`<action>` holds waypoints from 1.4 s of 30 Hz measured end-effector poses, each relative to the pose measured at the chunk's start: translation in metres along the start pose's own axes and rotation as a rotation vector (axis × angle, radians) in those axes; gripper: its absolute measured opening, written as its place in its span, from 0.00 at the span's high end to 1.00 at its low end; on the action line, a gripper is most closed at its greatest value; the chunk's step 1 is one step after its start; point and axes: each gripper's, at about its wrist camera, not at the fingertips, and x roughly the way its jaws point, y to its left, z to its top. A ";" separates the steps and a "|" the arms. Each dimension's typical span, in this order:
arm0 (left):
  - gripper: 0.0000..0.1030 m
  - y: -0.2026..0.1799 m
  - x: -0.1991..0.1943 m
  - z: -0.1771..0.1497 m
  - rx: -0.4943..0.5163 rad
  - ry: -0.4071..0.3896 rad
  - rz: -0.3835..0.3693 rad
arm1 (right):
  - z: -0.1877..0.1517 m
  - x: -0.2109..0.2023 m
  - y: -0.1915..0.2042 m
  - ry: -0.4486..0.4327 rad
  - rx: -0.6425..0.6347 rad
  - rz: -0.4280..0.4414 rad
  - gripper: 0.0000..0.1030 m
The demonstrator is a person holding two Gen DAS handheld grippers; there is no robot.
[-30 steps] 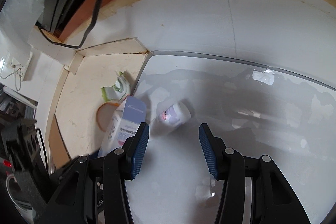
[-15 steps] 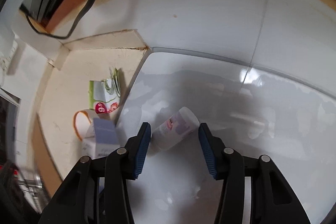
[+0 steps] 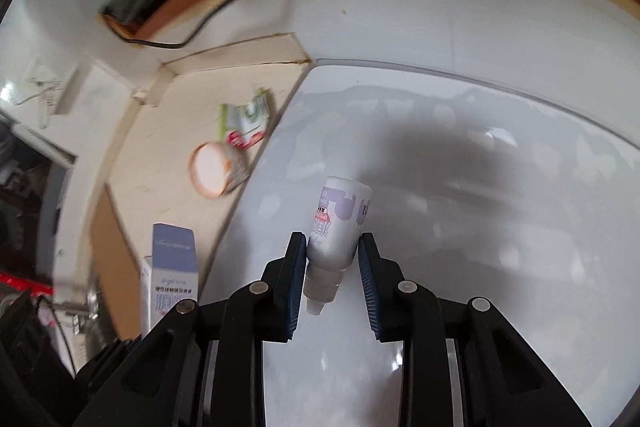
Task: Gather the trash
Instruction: 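Carry the carton and spray bottle down over the trash bin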
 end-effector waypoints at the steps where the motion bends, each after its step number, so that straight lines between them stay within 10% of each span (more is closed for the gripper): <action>1: 0.69 -0.002 -0.011 -0.007 0.000 -0.005 -0.001 | -0.009 -0.012 0.000 -0.004 -0.002 0.021 0.74; 22: 0.69 -0.005 -0.136 -0.197 0.088 0.051 0.101 | -0.260 -0.140 0.038 0.091 -0.256 0.237 0.74; 32: 0.69 -0.005 -0.100 -0.302 0.104 0.151 0.148 | -0.379 -0.107 0.049 0.175 -0.456 0.152 0.74; 42: 0.69 0.014 -0.037 -0.365 0.023 0.209 0.154 | -0.433 -0.004 0.006 0.329 -0.390 0.089 0.74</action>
